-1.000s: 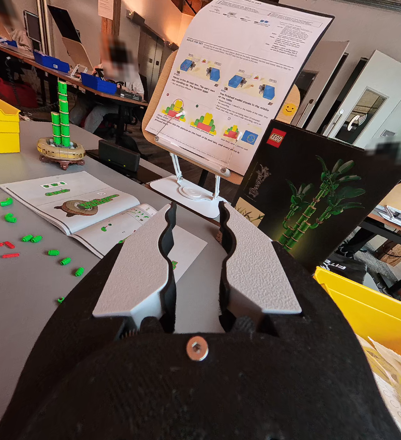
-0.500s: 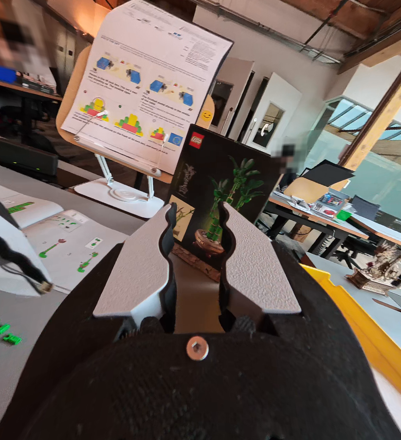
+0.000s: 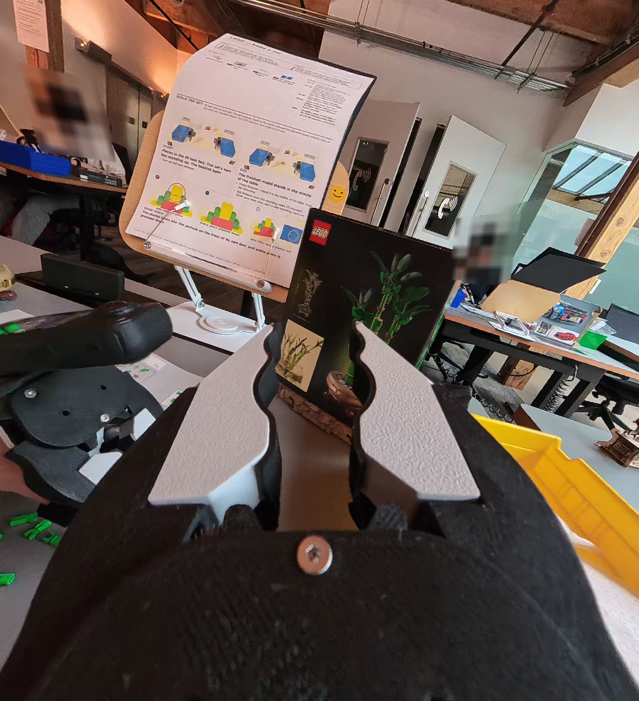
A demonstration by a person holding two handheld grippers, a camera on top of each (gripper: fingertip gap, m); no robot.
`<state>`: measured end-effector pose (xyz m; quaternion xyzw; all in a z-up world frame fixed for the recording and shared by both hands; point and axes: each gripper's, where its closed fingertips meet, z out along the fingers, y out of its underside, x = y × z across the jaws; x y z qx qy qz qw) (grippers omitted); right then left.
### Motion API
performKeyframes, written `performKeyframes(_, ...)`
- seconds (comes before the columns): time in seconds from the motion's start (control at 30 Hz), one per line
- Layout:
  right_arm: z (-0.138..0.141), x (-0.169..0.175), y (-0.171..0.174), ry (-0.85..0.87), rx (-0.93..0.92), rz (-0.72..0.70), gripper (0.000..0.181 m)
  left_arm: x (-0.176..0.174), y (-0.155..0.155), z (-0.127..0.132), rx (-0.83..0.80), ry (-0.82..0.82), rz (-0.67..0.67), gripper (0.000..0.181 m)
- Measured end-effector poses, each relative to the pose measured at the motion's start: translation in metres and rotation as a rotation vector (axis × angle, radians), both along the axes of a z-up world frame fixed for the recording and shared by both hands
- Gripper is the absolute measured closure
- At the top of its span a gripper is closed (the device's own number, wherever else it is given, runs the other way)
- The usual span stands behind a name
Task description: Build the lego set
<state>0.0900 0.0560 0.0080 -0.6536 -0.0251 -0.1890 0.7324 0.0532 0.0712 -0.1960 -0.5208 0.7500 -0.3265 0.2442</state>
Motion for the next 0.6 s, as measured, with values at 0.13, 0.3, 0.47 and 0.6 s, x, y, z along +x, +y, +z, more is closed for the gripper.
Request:
performKeyframes(0.13, 0.0, -0.005, 0.001, -0.014, -0.006, 0.019, 0.147, 0.0, 0.001, -0.005, 0.033, 0.026, 0.001, 0.171)
performKeyframes(0.3, -0.002, -0.009, 0.003, -0.024, -0.016, 0.033, 0.147, 0.002, -0.003, -0.002, -0.016, 0.009, 0.01, 0.161)
performKeyframes(0.47, 0.001, -0.004, -0.001, -0.011, 0.001, 0.022, 0.147, -0.016, 0.013, 0.027, -0.033, -0.041, 0.063, 0.154)
performKeyframes(0.6, 0.0, 0.004, -0.003, 0.002, -0.014, -0.004, 0.147, -0.06, 0.07, 0.097, 0.09, -0.185, 0.246, 0.155)
